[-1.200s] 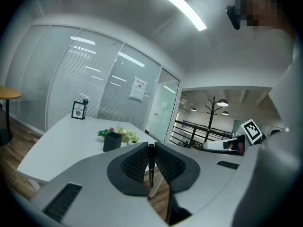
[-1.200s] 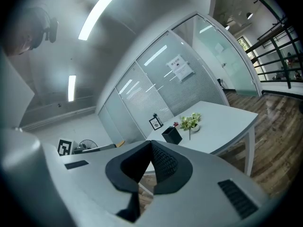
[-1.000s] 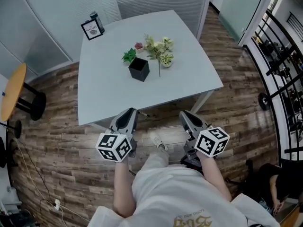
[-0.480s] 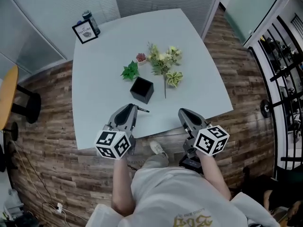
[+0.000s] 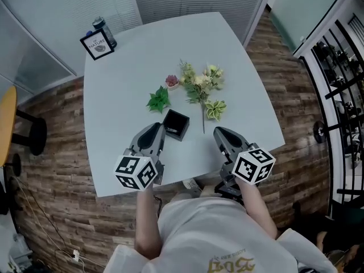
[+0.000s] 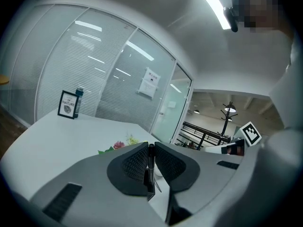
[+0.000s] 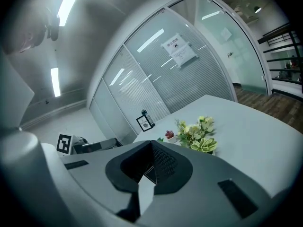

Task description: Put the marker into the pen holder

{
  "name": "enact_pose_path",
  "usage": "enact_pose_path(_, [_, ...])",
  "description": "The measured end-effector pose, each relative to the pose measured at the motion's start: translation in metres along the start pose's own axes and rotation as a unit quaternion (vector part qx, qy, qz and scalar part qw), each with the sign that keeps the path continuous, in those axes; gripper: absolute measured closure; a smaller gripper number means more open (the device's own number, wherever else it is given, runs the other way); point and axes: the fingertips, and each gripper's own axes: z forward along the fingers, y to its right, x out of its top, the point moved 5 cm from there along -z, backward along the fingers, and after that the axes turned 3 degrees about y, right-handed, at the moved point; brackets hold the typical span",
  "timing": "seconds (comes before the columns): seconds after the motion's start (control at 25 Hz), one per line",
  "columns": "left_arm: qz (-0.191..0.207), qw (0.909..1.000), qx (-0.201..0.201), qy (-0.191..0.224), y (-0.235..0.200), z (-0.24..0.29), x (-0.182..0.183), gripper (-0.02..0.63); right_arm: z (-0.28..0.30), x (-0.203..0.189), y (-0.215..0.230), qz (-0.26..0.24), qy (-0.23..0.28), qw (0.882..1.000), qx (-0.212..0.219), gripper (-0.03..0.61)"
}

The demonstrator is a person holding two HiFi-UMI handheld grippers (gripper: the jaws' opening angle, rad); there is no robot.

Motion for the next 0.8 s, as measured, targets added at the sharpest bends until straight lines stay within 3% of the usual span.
enact_pose_path(0.52, [-0.001,0.9999,0.012,0.012,-0.005,0.004,0.008,0.568,0.011,0.012,0.0,-0.011,-0.002,1.0,0.017,0.561])
enact_pose_path(0.8, [0.005,0.9998,0.019,-0.008,-0.006,0.015,0.003,0.568,0.015,0.02,0.013,-0.004,0.001,1.0,0.018,0.561])
